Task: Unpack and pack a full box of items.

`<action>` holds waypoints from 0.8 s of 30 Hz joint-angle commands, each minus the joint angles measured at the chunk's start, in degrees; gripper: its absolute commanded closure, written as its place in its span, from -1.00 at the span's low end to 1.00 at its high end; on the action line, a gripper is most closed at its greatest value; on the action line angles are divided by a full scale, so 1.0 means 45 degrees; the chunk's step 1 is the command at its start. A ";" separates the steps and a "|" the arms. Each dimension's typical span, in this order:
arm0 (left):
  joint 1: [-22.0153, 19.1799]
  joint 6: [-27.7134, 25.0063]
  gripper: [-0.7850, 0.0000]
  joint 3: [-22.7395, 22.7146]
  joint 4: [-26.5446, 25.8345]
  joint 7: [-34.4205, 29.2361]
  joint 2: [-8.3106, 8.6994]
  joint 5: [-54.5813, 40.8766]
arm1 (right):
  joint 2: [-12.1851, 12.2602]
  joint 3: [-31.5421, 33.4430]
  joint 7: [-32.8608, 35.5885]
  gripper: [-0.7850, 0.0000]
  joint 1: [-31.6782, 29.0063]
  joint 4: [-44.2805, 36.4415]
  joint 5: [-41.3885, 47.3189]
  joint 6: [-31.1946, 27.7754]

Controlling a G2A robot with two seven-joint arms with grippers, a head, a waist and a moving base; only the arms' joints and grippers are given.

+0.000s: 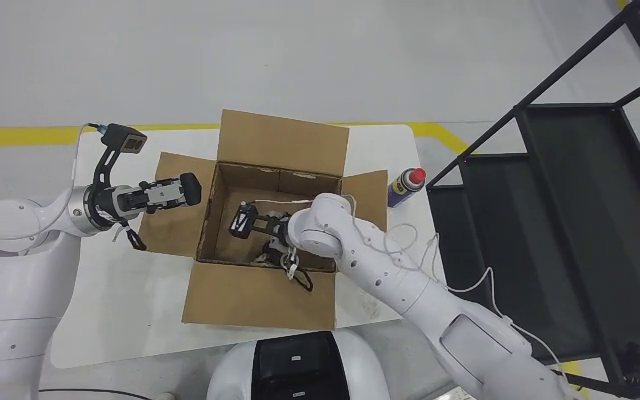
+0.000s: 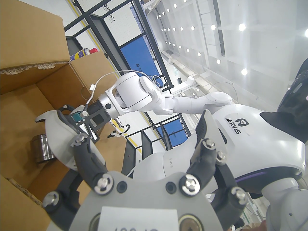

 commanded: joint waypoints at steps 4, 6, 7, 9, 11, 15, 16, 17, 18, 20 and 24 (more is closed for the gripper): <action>0.0000 0.0000 -1.00 0.0000 0.0000 0.0000 0.0000 0.0000 | -0.0151 -0.0084 0.0267 -1.00 0.0242 0.0790 0.0965 0.0193; 0.0000 0.0000 -1.00 0.0000 0.0000 0.0000 0.0000 0.0000 | -0.0222 -0.0127 0.0162 -1.00 0.0352 0.1241 0.1205 0.0365; 0.0000 0.0000 -1.00 0.0000 0.0000 0.0000 0.0000 0.0000 | -0.0288 -0.0229 0.0052 -1.00 0.0466 0.1543 0.1297 0.0384; 0.0000 0.0000 -1.00 0.0000 0.0000 0.0000 0.0000 0.0000 | -0.0396 -0.0396 -0.0003 -1.00 0.0626 0.2039 0.1446 0.0498; 0.0000 0.0000 -1.00 0.0000 0.0000 0.0000 0.0000 0.0000 | -0.0505 -0.0521 -0.0200 -1.00 0.0758 0.2501 0.1678 0.0553; 0.0000 0.0000 -1.00 0.0000 0.0000 0.0000 0.0000 0.0000 | -0.0718 -0.0773 -0.0322 -1.00 0.1020 0.3376 0.2039 0.0722; 0.0000 0.0000 -1.00 0.0000 0.0000 0.0000 0.0000 0.0000 | -0.0771 -0.0827 -0.0402 -1.00 0.1084 0.3530 0.2121 0.0740; 0.0000 0.0000 -1.00 0.0000 0.0000 0.0000 0.0000 0.0000 | -0.0815 -0.0881 -0.0489 -1.00 0.1142 0.3685 0.2168 0.0714; 0.0000 0.0000 -1.00 0.0000 0.0000 0.0000 0.0000 0.0000 | -0.0857 -0.0928 -0.0498 -1.00 0.1203 0.3846 0.2206 0.0747; 0.0000 0.0000 -1.00 0.0000 0.0000 0.0000 0.0000 0.0000 | -0.0934 -0.1009 -0.0560 -1.00 0.1313 0.4015 0.2273 0.0781; 0.0000 0.0000 -1.00 0.0000 0.0000 0.0000 0.0000 0.0000 | -0.1006 -0.1108 -0.0395 -0.27 0.1498 0.4111 0.2123 0.0990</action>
